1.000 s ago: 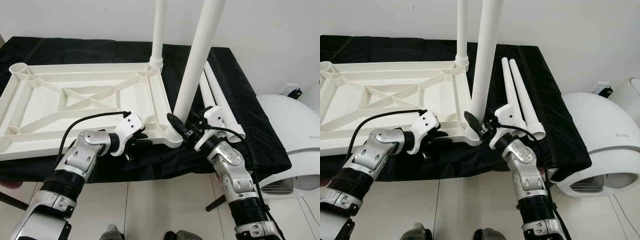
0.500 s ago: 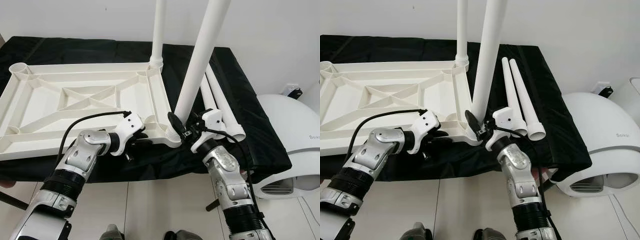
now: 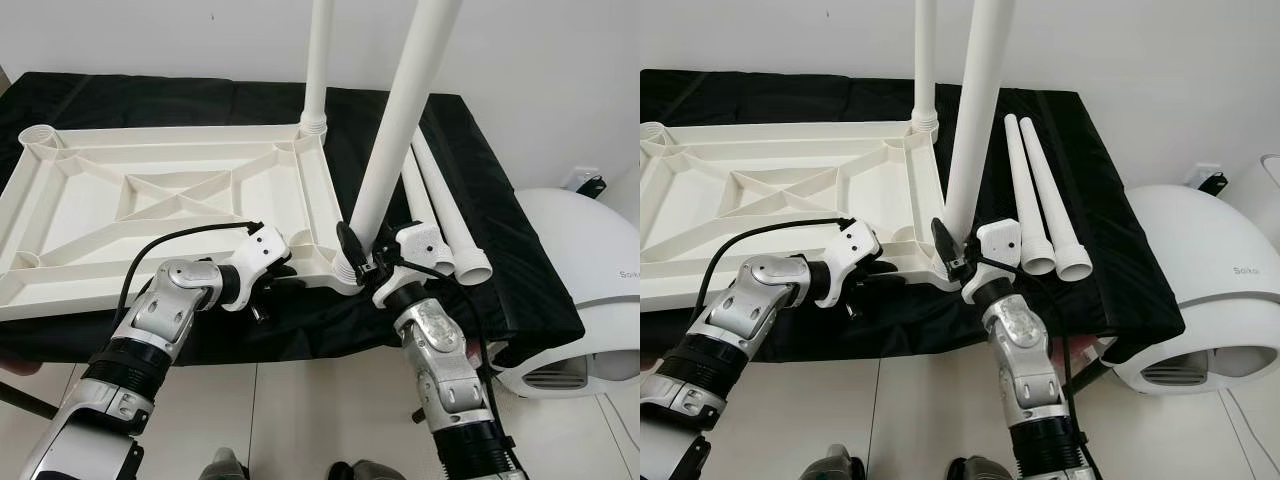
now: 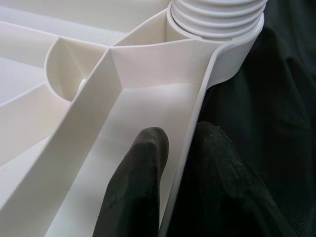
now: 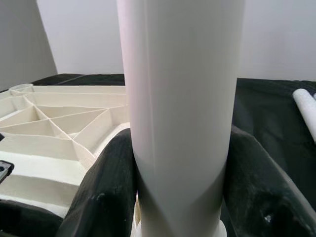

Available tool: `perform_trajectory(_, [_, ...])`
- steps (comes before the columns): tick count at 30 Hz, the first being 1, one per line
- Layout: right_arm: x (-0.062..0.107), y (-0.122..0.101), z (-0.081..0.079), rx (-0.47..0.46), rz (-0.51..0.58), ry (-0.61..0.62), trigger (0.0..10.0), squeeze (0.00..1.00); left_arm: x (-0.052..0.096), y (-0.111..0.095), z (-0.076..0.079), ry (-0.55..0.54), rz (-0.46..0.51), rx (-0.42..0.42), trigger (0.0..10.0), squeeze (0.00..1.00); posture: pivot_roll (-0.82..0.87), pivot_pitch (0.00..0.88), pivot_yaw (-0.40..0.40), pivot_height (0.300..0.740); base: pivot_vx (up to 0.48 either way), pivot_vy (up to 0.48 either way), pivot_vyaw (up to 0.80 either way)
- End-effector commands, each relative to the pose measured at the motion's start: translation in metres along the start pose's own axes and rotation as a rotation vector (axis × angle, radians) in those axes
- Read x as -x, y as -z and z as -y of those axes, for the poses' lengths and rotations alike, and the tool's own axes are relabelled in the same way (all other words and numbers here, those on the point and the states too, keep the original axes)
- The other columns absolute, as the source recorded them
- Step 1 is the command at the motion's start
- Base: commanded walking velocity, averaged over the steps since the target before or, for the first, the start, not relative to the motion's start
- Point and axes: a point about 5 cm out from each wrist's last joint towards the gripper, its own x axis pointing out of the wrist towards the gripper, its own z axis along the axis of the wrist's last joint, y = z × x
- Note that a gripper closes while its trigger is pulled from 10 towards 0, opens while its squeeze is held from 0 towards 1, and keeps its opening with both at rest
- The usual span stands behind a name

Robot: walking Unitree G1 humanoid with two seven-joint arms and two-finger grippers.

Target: Building children table

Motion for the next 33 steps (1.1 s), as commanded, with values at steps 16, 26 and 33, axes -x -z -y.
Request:
perform_trajectory(16, [0.012,0.007,0.007,0.016,-0.055,0.130,10.0,0.00,0.000,-0.013,-0.003,0.011,0.040,-0.036,10.0,0.00,0.01,0.064,-0.024,0.740,0.000,0.000,0.00])
perform_trajectory(26, [0.012,0.002,0.003,0.011,-0.038,0.129,10.0,0.00,-0.001,-0.013,-0.002,0.014,0.041,-0.036,10.0,0.00,0.01,0.058,-0.026,0.740,0.000,0.000,0.00])
perform_trajectory(33, [0.011,0.000,0.003,0.001,-0.029,0.112,10.0,1.00,-0.001,-0.013,-0.002,0.015,0.043,-0.036,10.0,0.00,0.01,0.054,-0.028,0.740,0.000,0.000,0.00])
